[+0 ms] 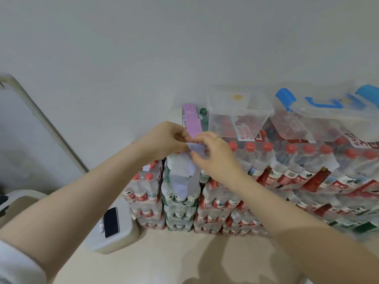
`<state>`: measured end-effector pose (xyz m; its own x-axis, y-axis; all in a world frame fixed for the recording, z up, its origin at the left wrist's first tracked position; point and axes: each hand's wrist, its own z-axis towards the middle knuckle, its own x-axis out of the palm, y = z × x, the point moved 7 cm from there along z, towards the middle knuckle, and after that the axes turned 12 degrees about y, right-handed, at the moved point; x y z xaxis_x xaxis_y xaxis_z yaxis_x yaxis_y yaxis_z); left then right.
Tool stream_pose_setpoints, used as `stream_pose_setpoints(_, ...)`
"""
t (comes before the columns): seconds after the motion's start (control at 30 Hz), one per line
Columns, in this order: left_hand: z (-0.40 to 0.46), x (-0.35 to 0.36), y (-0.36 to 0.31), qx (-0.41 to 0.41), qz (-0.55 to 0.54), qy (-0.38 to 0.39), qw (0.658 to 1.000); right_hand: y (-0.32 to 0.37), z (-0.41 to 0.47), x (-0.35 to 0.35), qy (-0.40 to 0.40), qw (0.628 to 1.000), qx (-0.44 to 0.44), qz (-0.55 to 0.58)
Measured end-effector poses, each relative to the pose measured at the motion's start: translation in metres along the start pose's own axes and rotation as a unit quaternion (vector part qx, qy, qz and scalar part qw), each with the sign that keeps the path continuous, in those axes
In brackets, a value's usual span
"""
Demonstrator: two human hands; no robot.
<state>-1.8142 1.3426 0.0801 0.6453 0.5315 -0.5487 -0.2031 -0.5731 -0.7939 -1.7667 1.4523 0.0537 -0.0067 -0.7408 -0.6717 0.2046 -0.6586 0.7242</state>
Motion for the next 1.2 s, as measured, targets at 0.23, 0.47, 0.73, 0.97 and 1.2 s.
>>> stream_pose_setpoints(0.23, -0.011, 0.005, 0.009, 0.045, -0.143, 0.066, 0.986, -0.032, 0.003, -0.002, 0.076, 0.992, 0.105, 0.003)
stream_pose_setpoints(0.47, -0.008, -0.009, 0.033, 0.051, -0.316, -0.1, 0.942, -0.065, -0.032, 0.045, 0.245, 0.829, 0.153, 0.479)
stream_pose_setpoints(0.73, -0.006, -0.012, 0.119, -0.086, -0.431, -0.246, 0.864, -0.086, -0.042, 0.031, 0.212, 0.744, 0.082, 0.628)
stream_pose_setpoints(0.97, -0.01, 0.022, 0.192, -0.236, -0.428, -0.262, 0.832, -0.056, -0.028, -0.005, 0.089, 0.702, 0.005, 0.707)
stream_pose_setpoints(1.2, -0.01, 0.038, 0.187, -0.165, -0.595, -0.27, 0.739, -0.045, -0.012, -0.017, -0.007, 0.801, 0.052, 0.597)
